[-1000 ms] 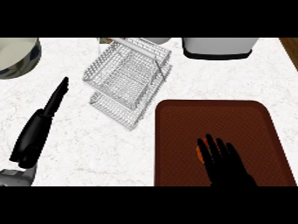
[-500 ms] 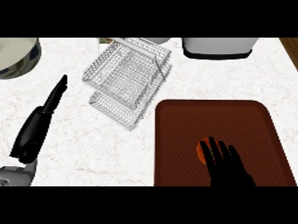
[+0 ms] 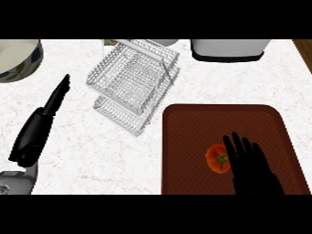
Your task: Pick the tomato from the tray and place it in the tiered basket
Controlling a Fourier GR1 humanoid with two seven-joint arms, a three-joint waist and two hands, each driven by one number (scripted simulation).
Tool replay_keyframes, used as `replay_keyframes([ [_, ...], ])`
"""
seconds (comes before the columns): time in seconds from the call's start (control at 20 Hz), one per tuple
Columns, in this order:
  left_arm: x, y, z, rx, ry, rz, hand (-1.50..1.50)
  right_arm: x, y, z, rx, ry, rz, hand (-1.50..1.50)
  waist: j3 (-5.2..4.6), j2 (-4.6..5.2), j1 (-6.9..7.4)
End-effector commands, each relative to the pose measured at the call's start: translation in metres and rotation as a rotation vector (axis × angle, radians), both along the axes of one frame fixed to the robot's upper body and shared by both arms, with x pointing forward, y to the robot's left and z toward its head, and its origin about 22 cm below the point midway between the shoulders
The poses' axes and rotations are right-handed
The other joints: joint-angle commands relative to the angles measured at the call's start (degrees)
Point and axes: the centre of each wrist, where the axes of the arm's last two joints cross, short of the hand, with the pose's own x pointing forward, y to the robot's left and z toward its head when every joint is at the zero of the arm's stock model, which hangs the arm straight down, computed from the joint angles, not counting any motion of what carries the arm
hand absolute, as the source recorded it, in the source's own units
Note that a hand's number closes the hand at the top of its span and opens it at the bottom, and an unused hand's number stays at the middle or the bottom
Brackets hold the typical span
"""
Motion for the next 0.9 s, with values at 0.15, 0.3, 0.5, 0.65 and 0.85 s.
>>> replay_keyframes([
  [0.15,0.009,-0.008,-0.01,0.016,-0.006,-0.003,0.0,0.035,-0.024,-0.021,0.037,0.012,-0.021,-1.5,0.0,0.13,0.14],
  [0.3,0.007,-0.012,-0.006,0.001,-0.007,0.005,0.0,0.021,-0.017,-0.012,0.045,0.036,-0.02,-1.5,-0.01,0.03,0.04],
  [0.5,-0.003,0.013,0.009,0.001,0.01,0.009,0.0,0.033,-0.015,-0.025,0.052,0.021,-0.032,-1.5,-0.01,0.02,0.17],
  [0.65,-0.001,-0.001,-0.019,-0.017,0.004,-0.013,0.0,0.019,-0.002,-0.061,0.057,0.018,-0.019,-1.5,-0.01,0.06,0.03],
  [0.85,0.006,0.001,-0.005,-0.019,0.001,0.011,0.0,0.033,-0.01,-0.048,0.055,0.011,-0.029,-1.5,-0.01,0.02,0.04],
])
